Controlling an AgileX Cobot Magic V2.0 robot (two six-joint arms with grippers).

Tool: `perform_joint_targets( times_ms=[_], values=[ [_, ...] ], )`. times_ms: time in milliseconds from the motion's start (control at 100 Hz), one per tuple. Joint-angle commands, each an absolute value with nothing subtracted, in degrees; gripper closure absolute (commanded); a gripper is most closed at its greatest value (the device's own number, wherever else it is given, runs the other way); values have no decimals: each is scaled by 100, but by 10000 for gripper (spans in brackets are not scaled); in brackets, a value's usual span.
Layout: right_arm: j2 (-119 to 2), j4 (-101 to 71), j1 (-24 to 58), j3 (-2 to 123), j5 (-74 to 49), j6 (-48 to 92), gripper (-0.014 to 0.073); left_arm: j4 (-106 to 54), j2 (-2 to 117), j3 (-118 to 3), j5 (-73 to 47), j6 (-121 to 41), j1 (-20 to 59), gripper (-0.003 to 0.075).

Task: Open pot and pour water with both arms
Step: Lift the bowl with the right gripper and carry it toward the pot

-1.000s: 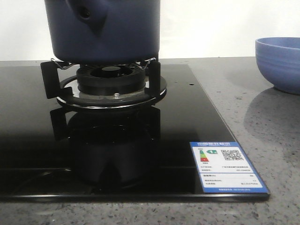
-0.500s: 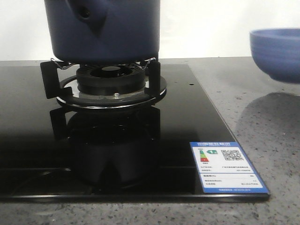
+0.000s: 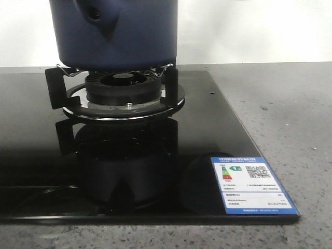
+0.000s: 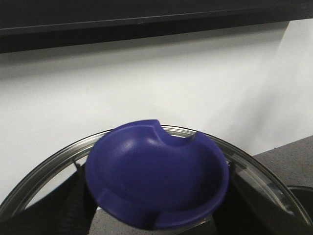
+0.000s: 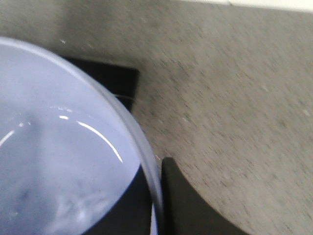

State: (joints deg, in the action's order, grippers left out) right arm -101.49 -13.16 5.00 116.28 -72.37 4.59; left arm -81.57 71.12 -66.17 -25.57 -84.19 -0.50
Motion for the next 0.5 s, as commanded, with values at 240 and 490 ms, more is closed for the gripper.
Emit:
perform_joint_targets(
  times_ms=[240, 490],
  values=[
    [-10723, -1584, 1453, 13150, -6952, 305, 634, -8445, 6952, -6832, -2533, -8346, -451, 342],
    [-10917, -1830, 1812, 13258, -6179, 328, 634, -8445, 6952, -6832, -2615, -8346, -605, 342]
  ],
)
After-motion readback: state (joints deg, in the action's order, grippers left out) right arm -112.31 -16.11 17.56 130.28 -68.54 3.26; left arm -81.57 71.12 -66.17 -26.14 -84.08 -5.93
